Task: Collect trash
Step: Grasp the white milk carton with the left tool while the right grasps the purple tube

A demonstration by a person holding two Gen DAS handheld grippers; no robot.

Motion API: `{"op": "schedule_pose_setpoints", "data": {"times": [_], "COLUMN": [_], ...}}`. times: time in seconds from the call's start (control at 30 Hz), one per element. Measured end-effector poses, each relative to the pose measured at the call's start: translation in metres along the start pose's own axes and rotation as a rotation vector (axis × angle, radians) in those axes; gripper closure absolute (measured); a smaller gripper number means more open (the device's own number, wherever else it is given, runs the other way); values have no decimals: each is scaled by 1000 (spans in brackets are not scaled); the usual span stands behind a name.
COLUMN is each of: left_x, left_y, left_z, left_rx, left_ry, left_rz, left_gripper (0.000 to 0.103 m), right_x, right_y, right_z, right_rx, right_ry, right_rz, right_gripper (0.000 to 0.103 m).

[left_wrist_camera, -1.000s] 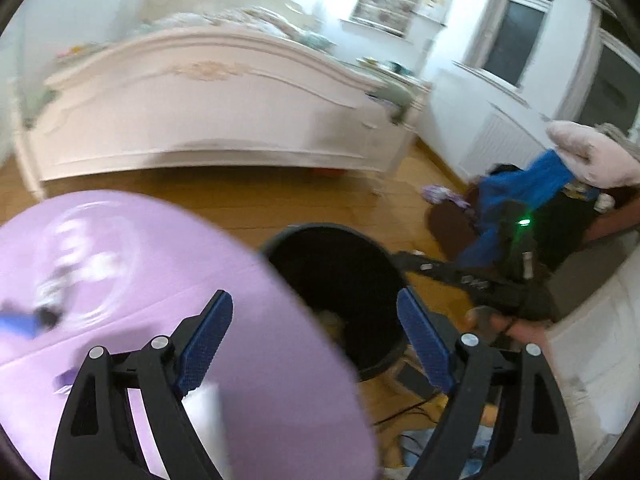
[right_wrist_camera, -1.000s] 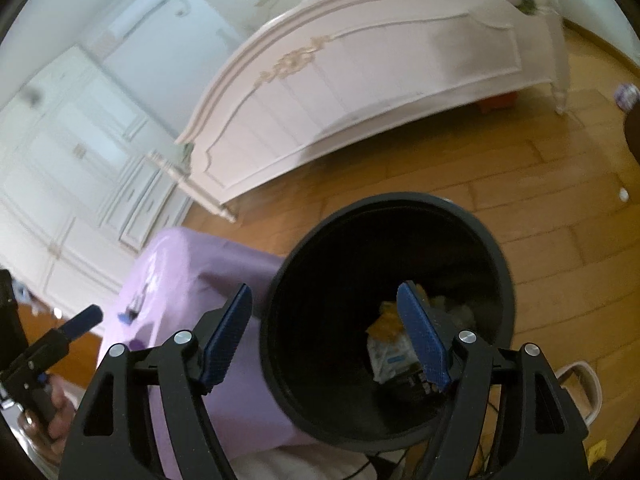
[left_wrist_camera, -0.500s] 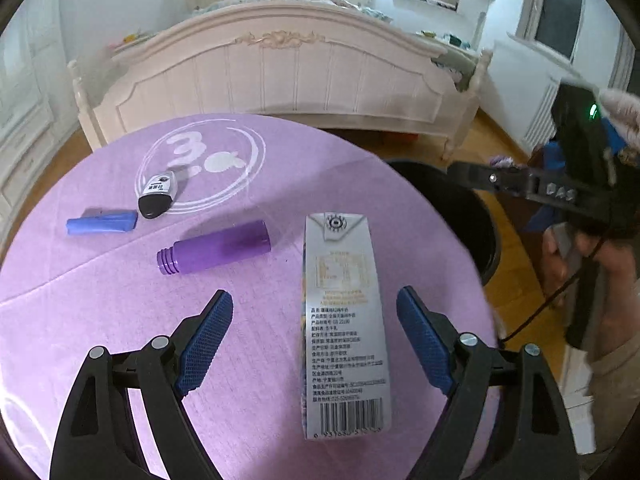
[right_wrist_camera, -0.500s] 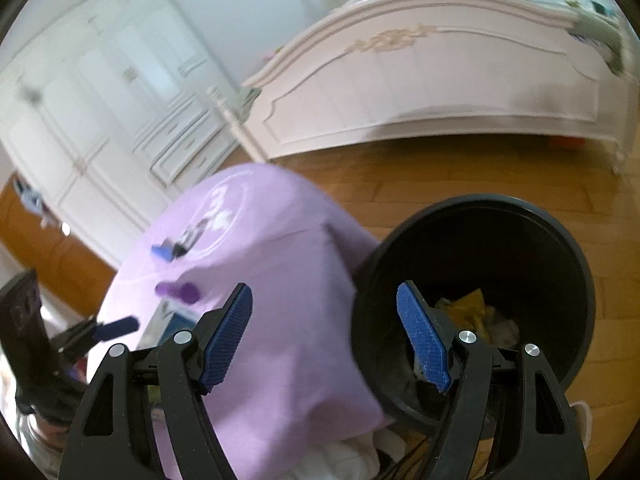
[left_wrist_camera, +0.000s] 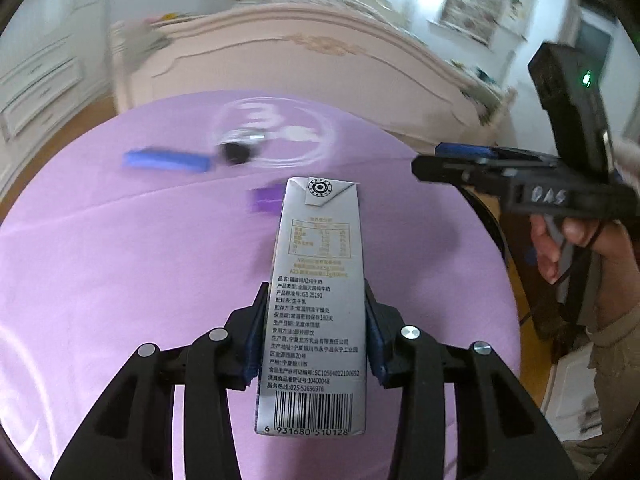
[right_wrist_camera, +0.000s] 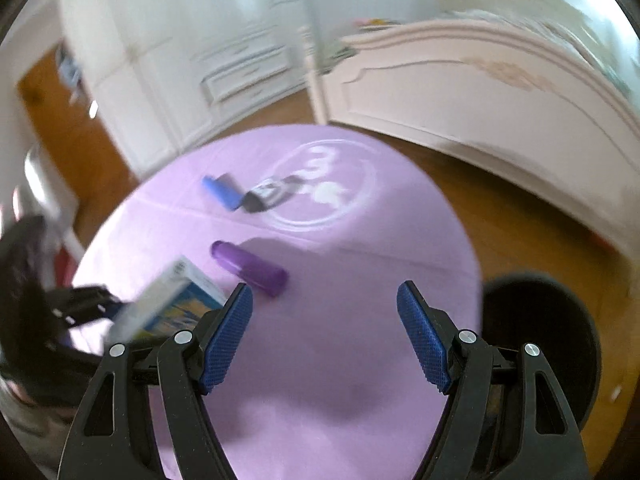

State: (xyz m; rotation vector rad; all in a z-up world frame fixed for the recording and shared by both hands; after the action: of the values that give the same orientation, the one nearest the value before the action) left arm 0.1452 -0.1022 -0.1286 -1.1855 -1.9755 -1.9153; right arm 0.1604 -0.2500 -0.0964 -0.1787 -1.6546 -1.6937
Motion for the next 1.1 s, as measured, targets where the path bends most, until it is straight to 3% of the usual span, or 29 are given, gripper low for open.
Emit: {"op": "schedule_pose_setpoints", "data": {"times": [0.2,0.3,0.4,0.57,0.7,0.93,1.1], "left_x": [36,45,49,51,41,25,6], "left_y": [-10,-11,-8,-5,4,29,48], "left_z": [58,77,89,91,87,60,22], "left_rx": [115,148,164,174,152,99,46], "left_ry": [99,125,137,126,112,52,-15], "left_rz": [-42,-55,-68,-82,-81,-87,-91], "left_gripper": [61,61,61,61,61,61,61], "right_x": [-48,-69,-85,-86,-69,-17,16], "right_y": [6,4,-1,0,0,8,11], "right_z": [57,72,77,63,39,-9,-40], "right_rx": [221,290,319,203,55,-233,-308], "right_ry": [86,105,93,86,97,138,114], "right_rz": [78,135,197,202,155,-7,-95], "right_gripper": [31,40,57,72,74,75,76]}}
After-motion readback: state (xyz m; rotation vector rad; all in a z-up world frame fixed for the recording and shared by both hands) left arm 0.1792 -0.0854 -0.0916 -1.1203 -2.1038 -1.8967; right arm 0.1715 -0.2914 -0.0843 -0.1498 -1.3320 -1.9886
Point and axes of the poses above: each gripper's, at about its wrist camera, not at the fingertips, and x roughly against the way its jaws point, z to its left, y to its top, the point moved 6 cm from there along -x, roughly the way its jaws point, and after that the axes turned 14 degrees about -z, right-handed, at the moved point
